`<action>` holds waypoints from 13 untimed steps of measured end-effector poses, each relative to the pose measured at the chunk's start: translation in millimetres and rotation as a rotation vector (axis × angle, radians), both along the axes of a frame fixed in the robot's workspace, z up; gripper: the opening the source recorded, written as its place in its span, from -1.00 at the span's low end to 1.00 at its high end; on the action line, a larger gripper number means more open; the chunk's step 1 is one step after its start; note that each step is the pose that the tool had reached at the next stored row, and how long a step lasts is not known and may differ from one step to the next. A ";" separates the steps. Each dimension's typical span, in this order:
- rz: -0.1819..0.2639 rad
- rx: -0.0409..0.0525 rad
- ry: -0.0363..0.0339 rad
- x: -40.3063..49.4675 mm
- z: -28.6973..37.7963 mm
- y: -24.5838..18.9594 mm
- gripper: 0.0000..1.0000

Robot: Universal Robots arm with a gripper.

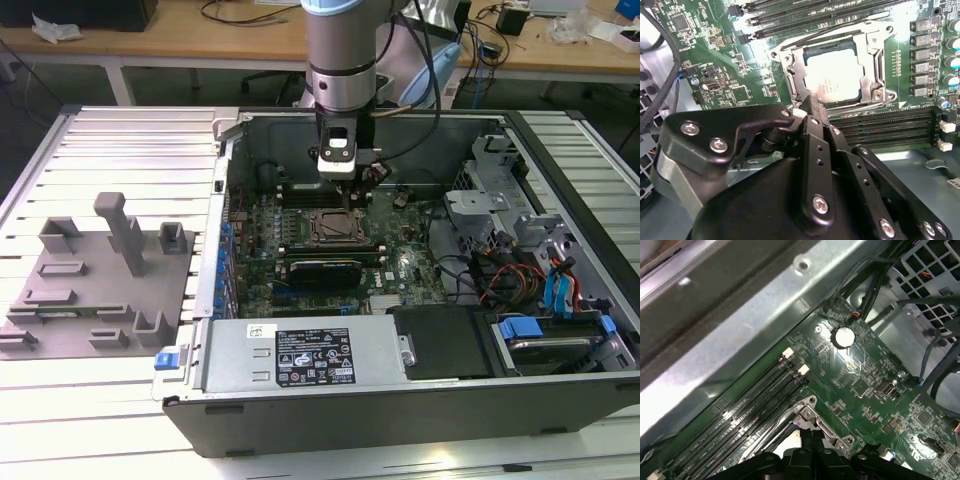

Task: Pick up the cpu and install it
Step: 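Install the first cpu locking lever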

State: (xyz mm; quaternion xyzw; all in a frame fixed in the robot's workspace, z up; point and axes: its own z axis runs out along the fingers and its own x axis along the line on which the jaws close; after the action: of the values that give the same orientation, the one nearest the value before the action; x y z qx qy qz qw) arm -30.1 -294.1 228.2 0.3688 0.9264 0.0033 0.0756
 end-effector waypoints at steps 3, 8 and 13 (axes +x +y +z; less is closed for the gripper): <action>0.010 0.0000 0.0628 0.3 -0.4 0.0 -0.79; 0.014 0.0002 0.1131 0.8 -0.7 -1.1 -0.79; 0.014 -0.0002 0.1132 0.7 -0.7 -13.9 -0.79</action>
State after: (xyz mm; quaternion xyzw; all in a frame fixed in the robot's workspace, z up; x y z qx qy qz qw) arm -29.4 -308.0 227.5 0.3618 0.9318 -0.0171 0.0231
